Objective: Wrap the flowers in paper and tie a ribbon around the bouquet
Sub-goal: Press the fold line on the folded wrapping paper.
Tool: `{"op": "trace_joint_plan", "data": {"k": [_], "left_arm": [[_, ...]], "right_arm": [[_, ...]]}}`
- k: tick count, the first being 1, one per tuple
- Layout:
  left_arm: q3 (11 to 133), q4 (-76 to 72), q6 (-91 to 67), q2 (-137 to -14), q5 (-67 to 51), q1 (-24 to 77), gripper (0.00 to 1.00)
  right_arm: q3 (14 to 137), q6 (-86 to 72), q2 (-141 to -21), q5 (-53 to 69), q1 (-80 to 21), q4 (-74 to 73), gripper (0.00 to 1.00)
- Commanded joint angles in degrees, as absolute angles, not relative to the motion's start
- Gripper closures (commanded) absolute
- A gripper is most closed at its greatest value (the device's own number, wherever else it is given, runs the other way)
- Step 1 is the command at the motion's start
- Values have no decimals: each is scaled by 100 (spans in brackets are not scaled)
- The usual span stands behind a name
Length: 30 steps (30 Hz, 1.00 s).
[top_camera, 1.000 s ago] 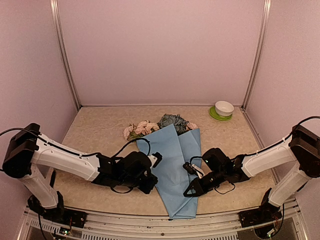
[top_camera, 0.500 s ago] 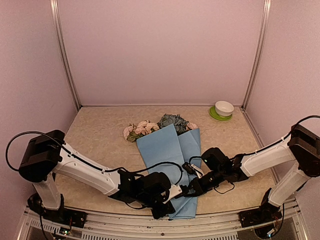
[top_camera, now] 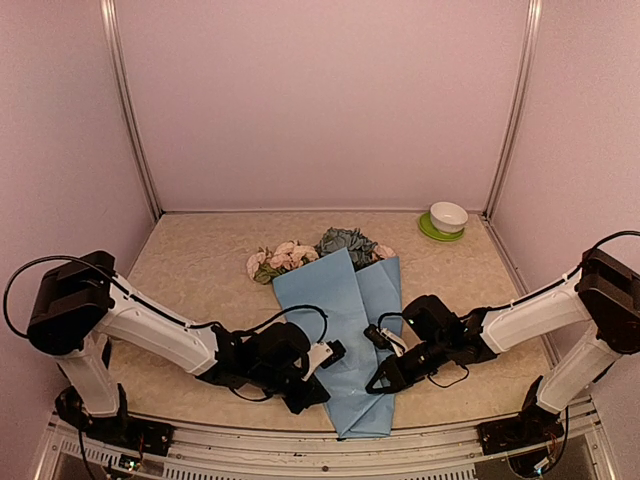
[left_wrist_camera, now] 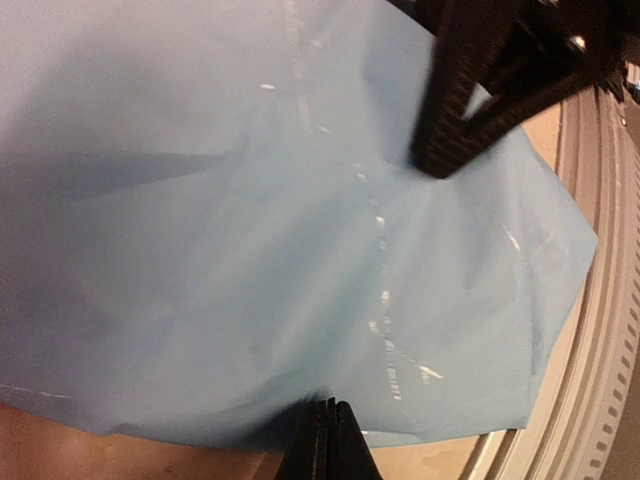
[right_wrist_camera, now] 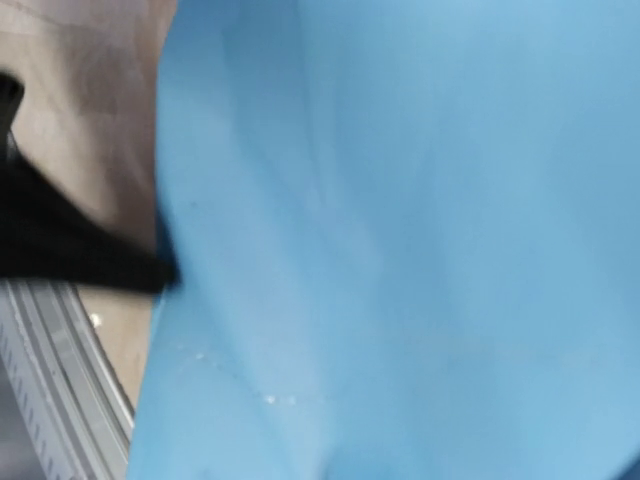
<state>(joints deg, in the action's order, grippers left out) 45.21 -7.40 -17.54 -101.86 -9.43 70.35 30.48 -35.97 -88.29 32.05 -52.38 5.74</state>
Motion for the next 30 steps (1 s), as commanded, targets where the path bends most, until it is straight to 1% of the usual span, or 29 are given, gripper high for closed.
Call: {"op": "trace_joint_plan", "data": {"k": [1, 5, 16, 21, 23, 25, 30], "left_arm": [[4247, -471, -2211, -10151, -164, 6550, 98], [4057, -396, -2561, -10012, 367, 6229, 99], [3773, -57, -2789, -9827, 792, 5925, 100], [4063, -86, -2618, -9223, 1274, 6276, 100], [4339, -275, -2433, -9119, 1302, 6602, 97], [4629, -461, -2338, -9293, 974, 6746, 95], [5484, -563, -2145, -10374, 613, 6881, 95]], "right_arm": [[3099, -3530, -8875, 3112, -5224, 290, 100], [3119, -3498, -8937, 3110, -5223, 257, 100], [3138, -3514, -8935, 3122, -5222, 285, 100], [3161, -3520, -8953, 3120, -5233, 283, 100], [3148, -3560, -8951, 3112, -5235, 321, 100], [3155, -3586, -8947, 3112, -5243, 359, 100], [3229, -3632, -8889, 3019, -5256, 388, 100]]}}
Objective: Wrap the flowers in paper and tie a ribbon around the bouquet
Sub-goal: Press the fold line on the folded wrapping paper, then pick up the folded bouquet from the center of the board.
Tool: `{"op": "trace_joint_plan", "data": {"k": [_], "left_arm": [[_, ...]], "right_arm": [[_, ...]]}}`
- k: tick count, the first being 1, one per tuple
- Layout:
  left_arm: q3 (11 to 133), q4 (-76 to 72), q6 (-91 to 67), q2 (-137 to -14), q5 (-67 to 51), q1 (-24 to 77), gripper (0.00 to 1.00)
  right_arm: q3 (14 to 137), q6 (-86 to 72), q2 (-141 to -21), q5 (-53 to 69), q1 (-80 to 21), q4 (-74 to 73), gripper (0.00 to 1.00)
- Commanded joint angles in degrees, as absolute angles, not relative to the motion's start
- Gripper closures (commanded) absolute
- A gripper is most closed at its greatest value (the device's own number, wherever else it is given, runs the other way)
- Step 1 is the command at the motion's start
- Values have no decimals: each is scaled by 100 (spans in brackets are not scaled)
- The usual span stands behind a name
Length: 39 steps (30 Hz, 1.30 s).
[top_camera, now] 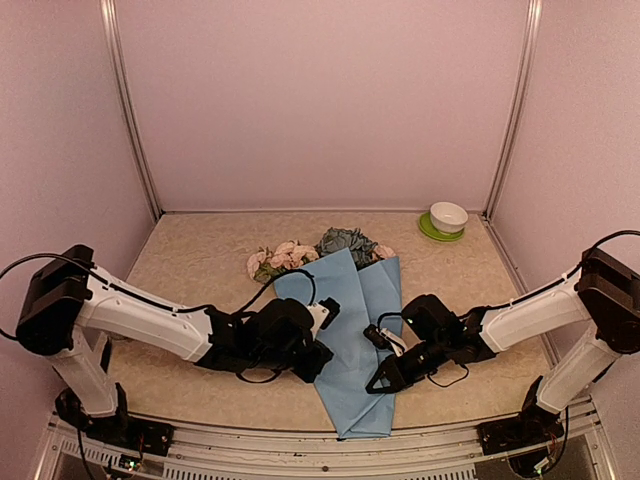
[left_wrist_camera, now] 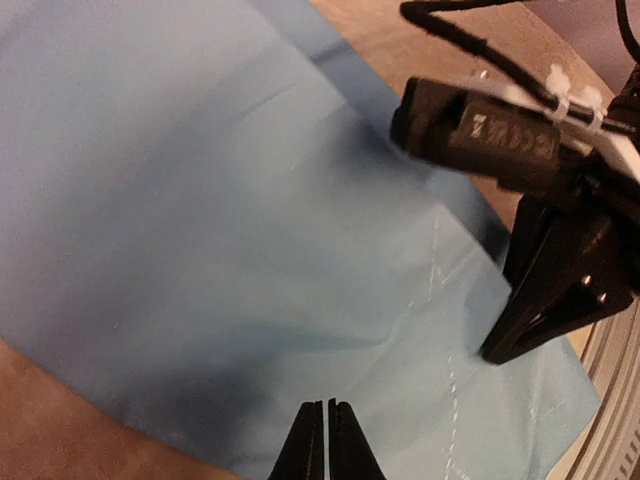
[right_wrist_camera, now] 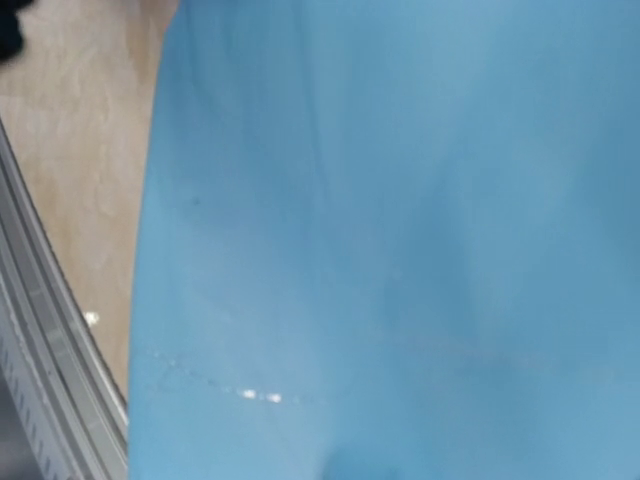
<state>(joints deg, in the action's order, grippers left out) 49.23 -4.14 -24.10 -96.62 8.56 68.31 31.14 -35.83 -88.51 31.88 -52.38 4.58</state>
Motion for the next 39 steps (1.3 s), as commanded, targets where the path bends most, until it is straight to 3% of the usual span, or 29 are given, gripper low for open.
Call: {"op": "trace_joint_plan", "data": {"k": [1, 8, 12, 15, 20, 21, 30, 35, 39], "left_arm": [[5669, -535, -2137, -10604, 558, 6895, 95], [6344, -550, -1973, -11541, -8, 7027, 95], [6388, -443, -1994, -11661, -43, 7061, 95], [6318, -482, -1995, -11664, -87, 7064, 95], [6280, -507, -2022, -11628, -103, 7064, 95], [6284, -519, -2022, -11626, -117, 7066, 95], [6239, -516, -2030, -11583, -112, 7066, 95], [6211, -552, -2078, -11566, -57, 7050, 95], [6210, -636, -2083, -11578, -99, 7040, 95]], "right_arm": [[3234, -3657, -8822, 2991, -5257, 395, 100], [3293, -3733, -8543, 2891, -5290, 381, 92], [3339, -3865, -8130, 2694, -5311, 106, 76], [3392, -3969, -7611, 2150, -5296, -497, 57], [3112, -4206, -7024, 1759, -4949, -1338, 3], [3004, -4242, -7035, 1835, -4874, -1316, 0], [2758, -4257, -7886, 2721, -4776, -520, 3], [2584, -4466, -8350, 3744, -4785, 740, 24], [2610, -4533, -8549, 3765, -4783, 1095, 42]]}}
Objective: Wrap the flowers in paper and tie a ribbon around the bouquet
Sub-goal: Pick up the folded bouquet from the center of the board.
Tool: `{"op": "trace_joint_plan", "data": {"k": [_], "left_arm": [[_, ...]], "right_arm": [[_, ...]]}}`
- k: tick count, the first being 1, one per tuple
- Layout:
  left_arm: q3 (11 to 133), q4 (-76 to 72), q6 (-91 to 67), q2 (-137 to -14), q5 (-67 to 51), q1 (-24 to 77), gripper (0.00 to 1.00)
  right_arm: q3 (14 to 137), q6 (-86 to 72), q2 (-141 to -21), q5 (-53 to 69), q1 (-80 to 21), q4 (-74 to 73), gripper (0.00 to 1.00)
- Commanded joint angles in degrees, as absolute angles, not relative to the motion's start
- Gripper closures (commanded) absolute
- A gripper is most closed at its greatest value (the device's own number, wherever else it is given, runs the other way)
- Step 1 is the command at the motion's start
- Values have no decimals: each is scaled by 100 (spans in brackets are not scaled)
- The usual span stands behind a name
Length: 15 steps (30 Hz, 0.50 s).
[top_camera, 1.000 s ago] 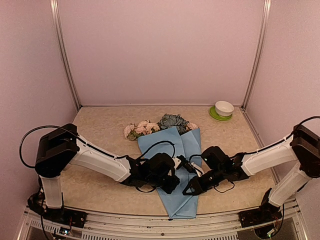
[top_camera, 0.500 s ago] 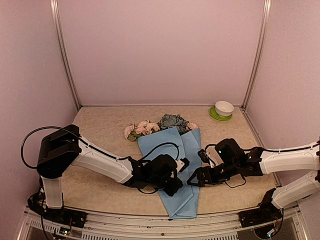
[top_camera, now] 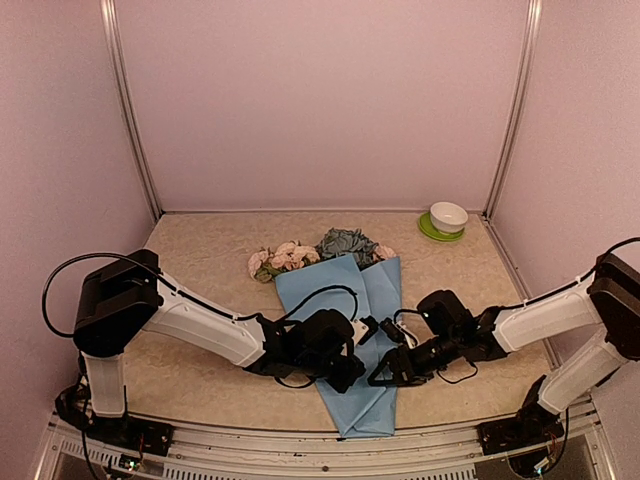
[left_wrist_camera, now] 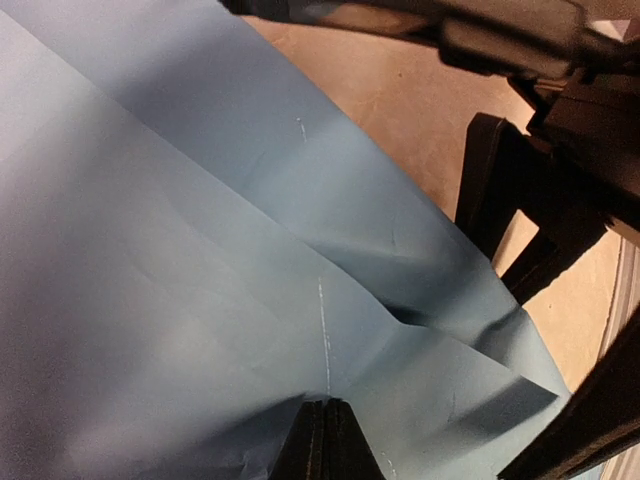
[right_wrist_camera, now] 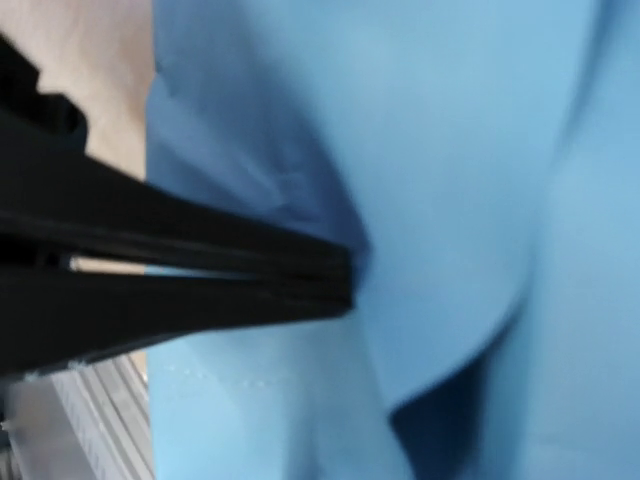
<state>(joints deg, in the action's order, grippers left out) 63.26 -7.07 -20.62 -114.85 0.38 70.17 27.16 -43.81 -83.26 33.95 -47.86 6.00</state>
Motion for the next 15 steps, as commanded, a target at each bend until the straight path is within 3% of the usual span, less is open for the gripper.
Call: {"op": "trace_joint_plan", "data": {"k": [1, 10, 13, 15], "left_arm": [[6206, -653, -2085, -11594, -95, 7040, 95], [5923, -803, -2285, -11300, -15, 6910, 95], [5780, -826, -2336, -11075, 111, 6854, 93], [5723, -783, -2338, -10917, 243, 6842, 85]], "right_arm": [[2633, -4532, -8582, 3740, -4787, 1117, 47], [2575, -4568, -8766, 3671, -4777, 1264, 100], [2542, -4566, -8747, 3653, -4776, 1274, 100], [2547, -4539, -8736, 3625, -4778, 1255, 100]]}}
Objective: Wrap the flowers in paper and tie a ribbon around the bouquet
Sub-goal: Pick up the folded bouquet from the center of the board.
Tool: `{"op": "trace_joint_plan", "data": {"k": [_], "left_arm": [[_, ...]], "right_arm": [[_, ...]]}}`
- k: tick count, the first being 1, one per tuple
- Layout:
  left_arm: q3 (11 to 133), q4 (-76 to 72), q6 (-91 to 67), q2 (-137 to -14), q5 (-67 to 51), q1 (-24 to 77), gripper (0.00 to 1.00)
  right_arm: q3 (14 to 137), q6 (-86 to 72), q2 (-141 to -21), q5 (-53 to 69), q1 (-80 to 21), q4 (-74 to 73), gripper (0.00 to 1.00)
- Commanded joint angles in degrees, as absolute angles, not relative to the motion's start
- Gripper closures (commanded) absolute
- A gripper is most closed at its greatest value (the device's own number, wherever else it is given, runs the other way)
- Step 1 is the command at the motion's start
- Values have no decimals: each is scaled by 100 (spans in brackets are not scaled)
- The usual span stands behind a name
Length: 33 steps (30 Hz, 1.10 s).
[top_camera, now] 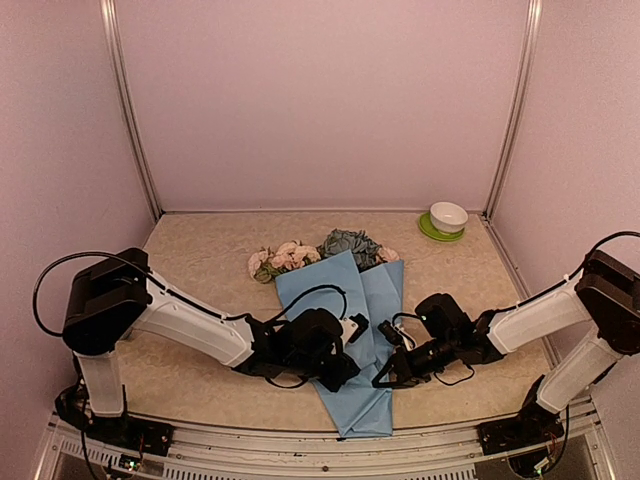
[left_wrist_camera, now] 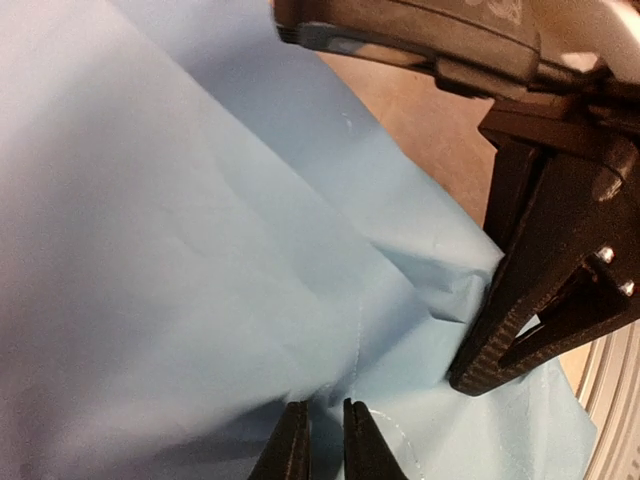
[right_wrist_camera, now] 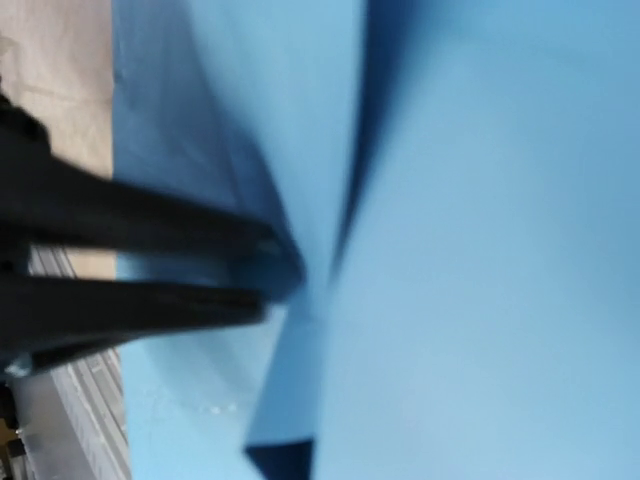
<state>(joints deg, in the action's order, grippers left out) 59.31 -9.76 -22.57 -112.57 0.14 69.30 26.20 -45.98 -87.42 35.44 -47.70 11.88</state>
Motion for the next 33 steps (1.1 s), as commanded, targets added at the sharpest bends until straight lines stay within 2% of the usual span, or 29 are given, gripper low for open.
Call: {"op": "trace_joint_plan", "data": {"k": [1, 4, 7, 11, 15, 22, 23, 24, 25, 26, 27, 30, 33], "left_arm": [[5692, -755, -2350, -10811, 351, 6846, 79], [5546, -589, -2528, -10347, 878, 6841, 66], [5385, -84, -3222, -9705, 1893, 6826, 61], [5099, 1792, -5262, -8690, 3254, 6562, 50], [4276, 3354, -7466, -7382, 3974, 6557, 35], [3588, 6032, -10215, -5481, 4050, 6614, 34], [3623, 6445, -10520, -5413, 4061, 6624, 32], [3674, 6877, -10847, -5414, 4127, 6633, 23], [3729, 7356, -11172, -5485, 4223, 6631, 19], [3760, 7719, -11500, -5600, 4380, 6590, 5], [3736, 7765, -11356, -5694, 4575, 6427, 2], [3673, 7762, -11428, -5940, 4740, 5524, 1], [3806, 7770, -11315, -6175, 5186, 5077, 1]], "right_arm": [[2560, -4510, -8736, 3609, -4773, 1230, 100], [2591, -4431, -8760, 3579, -4739, 1146, 100], [2595, -4385, -8778, 3582, -4729, 1143, 100], [2752, -4085, -8757, 3316, -4728, 736, 100], [2873, -3801, -8578, 3117, -4728, 361, 100], [2883, -3584, -8388, 3076, -4726, 292, 100], [2883, -3567, -8372, 3088, -4724, 316, 100], [2877, -3564, -8357, 3113, -4728, 330, 100], [2874, -3554, -8344, 3131, -4726, 348, 100], [2872, -3543, -8323, 3156, -4724, 360, 100], [2881, -3530, -8303, 3167, -4728, 367, 100], [2952, -3441, -8260, 3166, -4728, 246, 100], [3013, -3364, -8214, 3117, -4726, 81, 100]]}}
